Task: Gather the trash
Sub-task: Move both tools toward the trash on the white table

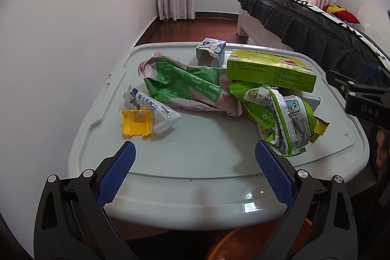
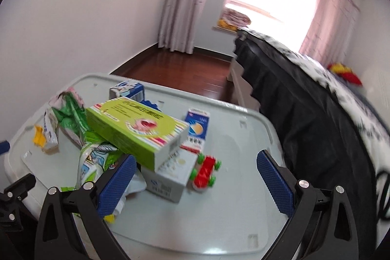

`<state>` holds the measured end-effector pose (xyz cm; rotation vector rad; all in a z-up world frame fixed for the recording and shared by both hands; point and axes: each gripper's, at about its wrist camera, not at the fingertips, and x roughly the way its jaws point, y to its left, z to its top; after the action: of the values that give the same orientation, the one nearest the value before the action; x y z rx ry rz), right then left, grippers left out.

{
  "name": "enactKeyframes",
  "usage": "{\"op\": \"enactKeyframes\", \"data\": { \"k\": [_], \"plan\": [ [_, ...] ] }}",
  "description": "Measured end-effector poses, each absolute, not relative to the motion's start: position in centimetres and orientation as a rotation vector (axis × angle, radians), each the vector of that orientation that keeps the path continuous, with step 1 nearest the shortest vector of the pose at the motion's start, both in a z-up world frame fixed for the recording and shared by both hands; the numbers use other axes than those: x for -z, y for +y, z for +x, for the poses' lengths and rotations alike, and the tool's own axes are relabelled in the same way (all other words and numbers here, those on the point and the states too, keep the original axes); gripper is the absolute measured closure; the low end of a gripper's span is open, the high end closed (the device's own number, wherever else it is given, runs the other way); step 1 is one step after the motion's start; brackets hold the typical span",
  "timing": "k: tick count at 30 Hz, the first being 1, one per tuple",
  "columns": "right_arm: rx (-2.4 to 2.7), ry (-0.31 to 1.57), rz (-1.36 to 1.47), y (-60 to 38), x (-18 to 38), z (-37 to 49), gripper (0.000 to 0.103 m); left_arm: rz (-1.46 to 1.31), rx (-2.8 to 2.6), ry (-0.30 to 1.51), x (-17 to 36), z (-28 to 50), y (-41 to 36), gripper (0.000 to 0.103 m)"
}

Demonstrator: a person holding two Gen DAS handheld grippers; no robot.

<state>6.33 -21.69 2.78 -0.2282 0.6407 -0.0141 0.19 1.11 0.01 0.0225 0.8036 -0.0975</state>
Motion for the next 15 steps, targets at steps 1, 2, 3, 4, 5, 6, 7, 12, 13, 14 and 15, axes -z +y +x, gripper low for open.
{"op": "enactKeyframes", "data": {
  "k": [1,2,3,4,5,6,7,12,13,14,15],
  "plan": [
    [0.009,0.657,-0.276,-21.3,-2.6,7.0,0.005,0.021,0.096,0.805,0.0,0.2,1.2,0.007],
    [-0.009,0.659,-0.338,-20.6,-2.7,7.5,0.005,0.018,0.095,0.808,0.0,0.2,1.2,0.007],
    [-0.026,0.659,-0.399,-19.9,-2.6,7.9,0.005,0.014,0.095,0.809,0.1,0.3,1.3,0.007],
    [-0.040,0.661,-0.455,-19.3,-2.6,8.2,0.005,0.008,0.095,0.810,0.1,0.3,1.5,0.007],
    [-0.069,0.675,-0.520,-18.6,-2.3,8.7,0.005,0.004,0.094,0.811,0.0,0.3,1.6,0.007],
    [-0.093,0.693,-0.566,-18.2,-2.1,9.1,0.005,-0.001,0.094,0.811,0.0,0.3,1.7,0.007],
    [-0.114,0.702,-0.621,-17.5,-1.9,9.4,0.005,-0.008,0.095,0.812,0.0,0.4,1.8,0.007],
    [-0.218,0.765,-0.859,-14.7,0.3,11.0,0.005,-0.046,0.103,0.813,-0.2,0.3,2.3,0.007],
    [-0.231,0.779,-0.885,-14.3,0.5,11.3,0.006,-0.049,0.105,0.814,-0.2,0.3,2.4,0.007],
    [-0.256,0.800,-0.937,-13.7,1.0,11.6,0.006,-0.055,0.109,0.817,-0.2,0.3,2.4,0.007],
    [-0.270,0.812,-0.979,-13.5,1.4,11.7,0.006,-0.059,0.113,0.820,-0.2,0.3,2.5,0.007]
  ]
}}
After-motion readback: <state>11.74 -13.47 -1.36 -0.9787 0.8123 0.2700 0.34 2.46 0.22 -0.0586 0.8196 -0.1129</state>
